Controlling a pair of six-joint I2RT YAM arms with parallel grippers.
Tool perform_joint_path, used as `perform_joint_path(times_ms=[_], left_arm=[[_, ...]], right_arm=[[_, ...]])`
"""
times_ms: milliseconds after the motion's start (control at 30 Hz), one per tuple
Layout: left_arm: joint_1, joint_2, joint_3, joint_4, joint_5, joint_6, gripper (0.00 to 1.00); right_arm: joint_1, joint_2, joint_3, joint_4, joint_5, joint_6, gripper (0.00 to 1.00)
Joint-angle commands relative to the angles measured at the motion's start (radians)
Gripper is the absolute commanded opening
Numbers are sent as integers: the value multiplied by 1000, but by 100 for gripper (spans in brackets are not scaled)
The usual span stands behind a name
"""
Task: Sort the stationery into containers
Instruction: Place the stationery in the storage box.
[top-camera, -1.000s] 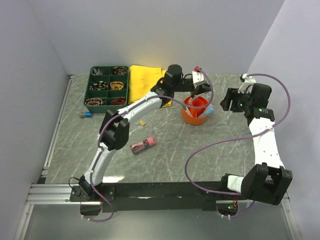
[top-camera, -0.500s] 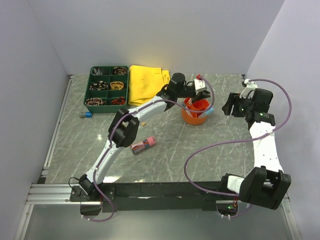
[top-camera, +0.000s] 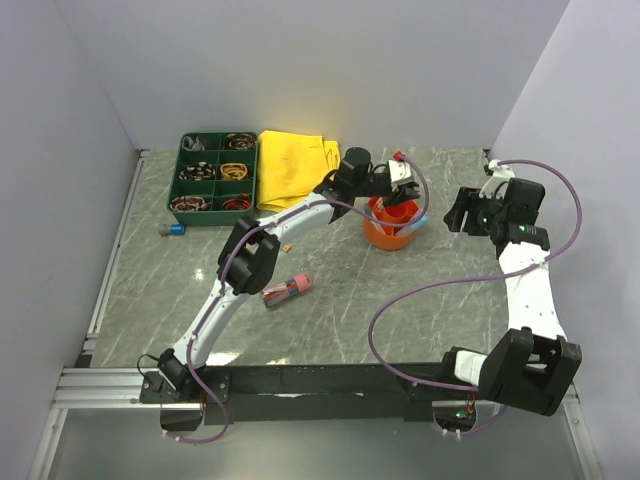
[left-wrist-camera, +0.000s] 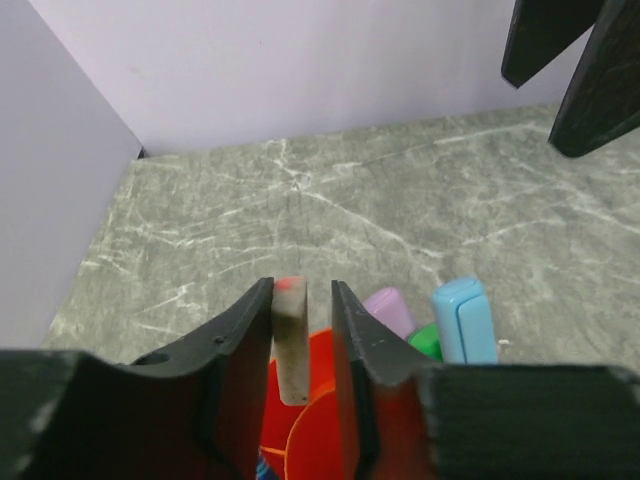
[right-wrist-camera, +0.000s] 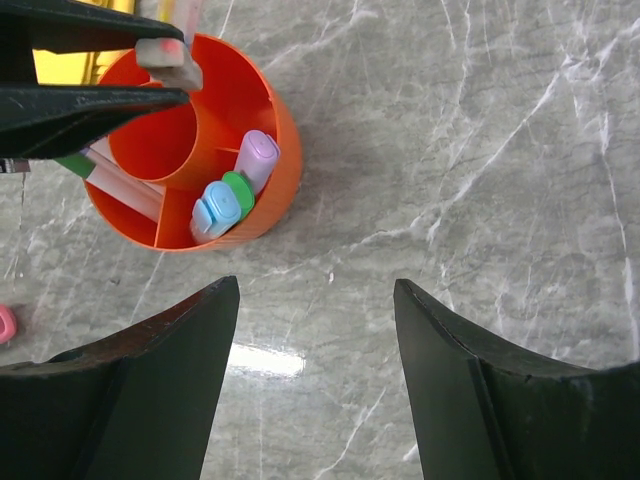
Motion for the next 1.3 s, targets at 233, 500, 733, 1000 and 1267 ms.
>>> perform_joint_path(times_ms=[233, 500, 733, 1000, 1267], left_arm=[[1, -7, 37, 17, -34, 21, 44], [13, -59, 36, -31, -30, 22, 51], [64, -496, -332, -311, -103, 177, 66], [171, -828, -785, -798, -235, 297, 72], [317, -736, -727, -1134, -252, 761, 73]], right_arm=[[-9, -25, 4, 39, -6, 11, 71], [-11, -46, -14, 42, -9, 15, 71], [-12, -79, -29, 42, -32, 8, 72], [-12, -120, -92, 84, -87, 17, 73], [-11, -108, -112, 79, -170, 0, 74]])
